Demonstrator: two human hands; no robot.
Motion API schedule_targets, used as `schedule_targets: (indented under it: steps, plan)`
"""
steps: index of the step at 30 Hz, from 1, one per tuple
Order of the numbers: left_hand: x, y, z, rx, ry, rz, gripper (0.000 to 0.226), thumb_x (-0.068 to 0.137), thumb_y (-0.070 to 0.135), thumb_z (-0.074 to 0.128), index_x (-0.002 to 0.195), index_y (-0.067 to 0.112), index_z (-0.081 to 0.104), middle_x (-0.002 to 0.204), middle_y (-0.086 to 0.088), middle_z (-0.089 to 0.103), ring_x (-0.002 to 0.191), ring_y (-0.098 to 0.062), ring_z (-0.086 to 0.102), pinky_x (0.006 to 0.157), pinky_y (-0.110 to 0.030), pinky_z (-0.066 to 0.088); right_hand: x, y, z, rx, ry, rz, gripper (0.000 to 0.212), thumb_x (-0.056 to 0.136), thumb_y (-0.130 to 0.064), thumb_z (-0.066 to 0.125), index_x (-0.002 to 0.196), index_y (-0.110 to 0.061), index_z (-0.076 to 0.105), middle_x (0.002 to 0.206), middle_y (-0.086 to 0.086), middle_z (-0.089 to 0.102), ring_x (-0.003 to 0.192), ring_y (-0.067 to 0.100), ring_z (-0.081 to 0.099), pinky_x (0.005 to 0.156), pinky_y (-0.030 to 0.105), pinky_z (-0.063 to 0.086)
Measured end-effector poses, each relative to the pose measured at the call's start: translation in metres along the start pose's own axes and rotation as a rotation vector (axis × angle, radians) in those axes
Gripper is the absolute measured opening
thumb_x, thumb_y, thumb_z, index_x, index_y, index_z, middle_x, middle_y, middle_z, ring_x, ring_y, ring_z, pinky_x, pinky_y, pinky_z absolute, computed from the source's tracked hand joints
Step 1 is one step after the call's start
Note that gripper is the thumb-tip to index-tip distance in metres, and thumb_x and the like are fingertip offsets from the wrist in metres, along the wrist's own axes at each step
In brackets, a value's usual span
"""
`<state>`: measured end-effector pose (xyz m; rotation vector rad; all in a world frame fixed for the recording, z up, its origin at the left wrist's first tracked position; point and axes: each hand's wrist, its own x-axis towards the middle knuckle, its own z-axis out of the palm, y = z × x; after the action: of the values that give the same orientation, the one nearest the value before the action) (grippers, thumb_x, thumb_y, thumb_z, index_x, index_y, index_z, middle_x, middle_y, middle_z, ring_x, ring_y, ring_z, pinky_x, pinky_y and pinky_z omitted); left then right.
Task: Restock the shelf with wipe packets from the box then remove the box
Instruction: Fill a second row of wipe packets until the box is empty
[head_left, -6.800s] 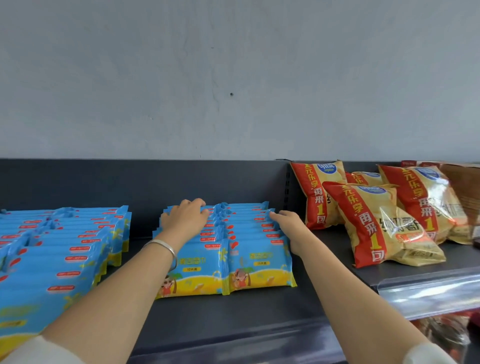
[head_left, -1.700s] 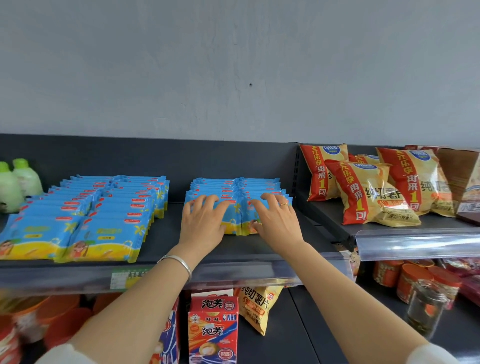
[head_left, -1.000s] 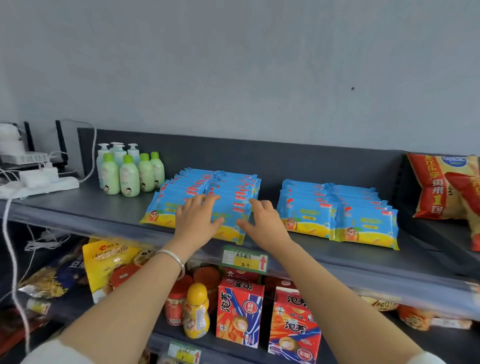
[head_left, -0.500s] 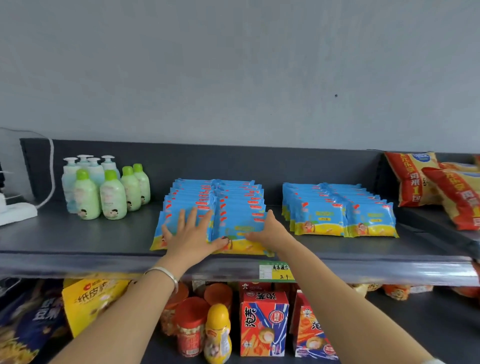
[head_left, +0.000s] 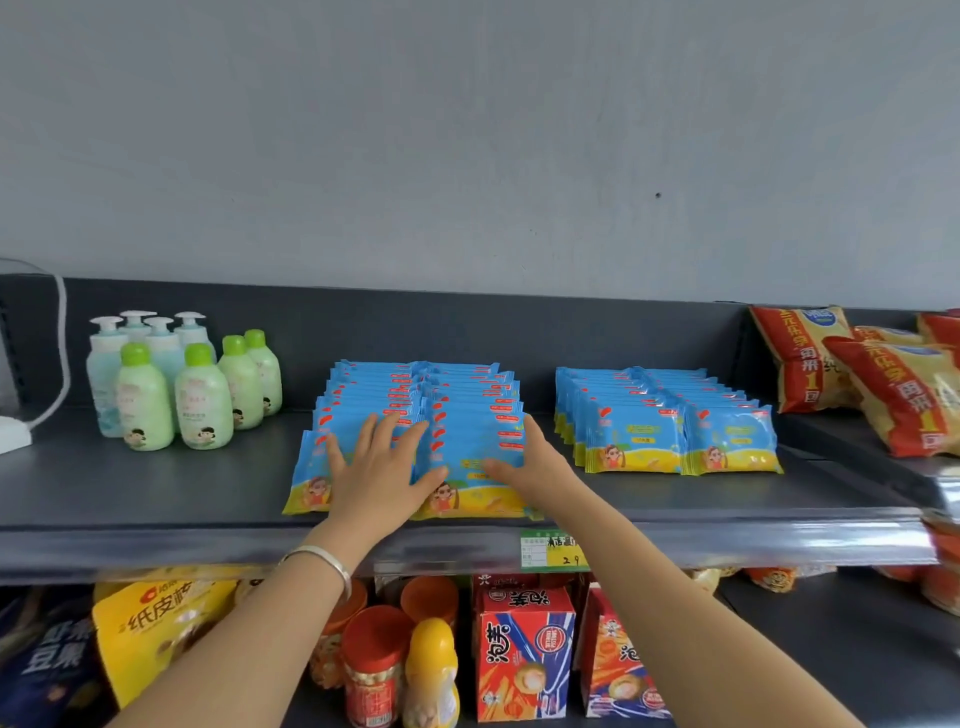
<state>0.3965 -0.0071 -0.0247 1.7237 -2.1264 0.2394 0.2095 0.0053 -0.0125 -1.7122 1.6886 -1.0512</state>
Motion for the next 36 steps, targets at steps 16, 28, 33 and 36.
schedule_targets:
  steps: [16, 28, 33, 36]
  plan:
    - [0.066, 0.044, -0.005, -0.032, -0.022, -0.036, 0.049, 0.099, 0.048, 0.027, 0.145, 0.03, 0.028, 0.153, 0.009, 0.026, 0.144, -0.013, 0.014, 0.116, -0.052, 0.003, 0.06, 0.02, -0.04, 0.134, -0.009, 0.097, 0.059, 0.102, -0.031, 0.039, 0.152, -0.012, 0.013, 0.157, 0.005, 0.022, 0.142, 0.023, 0.026, 0.111, 0.037, 0.029]
    - [0.131, 0.044, -0.001, -0.04, -0.081, 0.036, 0.037, 0.101, 0.037, 0.032, 0.132, 0.029, 0.05, 0.141, 0.007, 0.046, 0.131, -0.019, 0.038, 0.104, -0.038, 0.029, 0.121, 0.019, -0.038, 0.095, 0.119, 0.083, 0.047, 0.101, -0.012, 0.038, 0.147, -0.013, 0.03, 0.144, 0.009, 0.043, 0.125, 0.022, 0.046, 0.091, 0.028, 0.043]
    - [0.157, 0.04, 0.004, -0.049, -0.107, 0.071, 0.026, 0.097, 0.032, 0.036, 0.094, 0.029, 0.062, 0.112, 0.006, 0.061, 0.105, -0.019, 0.054, 0.074, -0.031, 0.035, 0.142, 0.019, -0.032, 0.02, 0.113, 0.12, 0.037, 0.098, -0.01, 0.043, 0.135, -0.01, 0.047, 0.129, 0.01, 0.054, 0.112, 0.022, 0.056, 0.089, 0.033, 0.05]
    - [0.165, 0.036, 0.008, -0.087, -0.119, 0.093, 0.028, 0.096, 0.029, 0.037, 0.081, 0.02, 0.059, 0.102, 0.001, 0.06, 0.09, -0.017, 0.055, 0.061, -0.028, 0.033, 0.149, 0.024, -0.027, -0.017, 0.123, 0.131, 0.025, 0.096, -0.012, 0.05, 0.12, -0.01, 0.059, 0.115, 0.009, 0.062, 0.101, 0.022, 0.06, 0.086, 0.036, 0.054]
